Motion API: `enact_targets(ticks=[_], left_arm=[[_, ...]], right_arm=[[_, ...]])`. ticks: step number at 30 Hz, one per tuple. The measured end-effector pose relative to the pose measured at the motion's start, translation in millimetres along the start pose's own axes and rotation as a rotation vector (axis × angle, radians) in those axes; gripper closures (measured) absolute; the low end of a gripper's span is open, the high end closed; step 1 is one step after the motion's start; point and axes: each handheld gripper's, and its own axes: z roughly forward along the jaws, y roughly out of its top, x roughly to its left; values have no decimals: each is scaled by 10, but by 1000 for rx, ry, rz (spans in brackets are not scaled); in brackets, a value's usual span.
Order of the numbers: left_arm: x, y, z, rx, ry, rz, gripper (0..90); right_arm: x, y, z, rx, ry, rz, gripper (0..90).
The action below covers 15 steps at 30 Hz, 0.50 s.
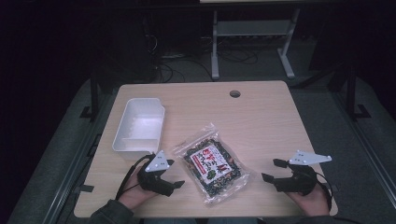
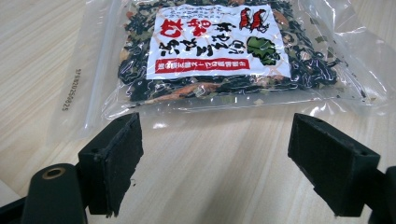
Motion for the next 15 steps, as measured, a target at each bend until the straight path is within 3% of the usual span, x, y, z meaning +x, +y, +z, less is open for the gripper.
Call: enact_targets(ticks=[5, 15], left_arm=[[-15, 3, -3, -3, -2, 11, 174], [-15, 3, 28, -4, -6, -8, 174]], right_arm=[[23, 8, 48, 13, 11, -12, 235], [-9, -11, 97, 16, 19, 6, 219]])
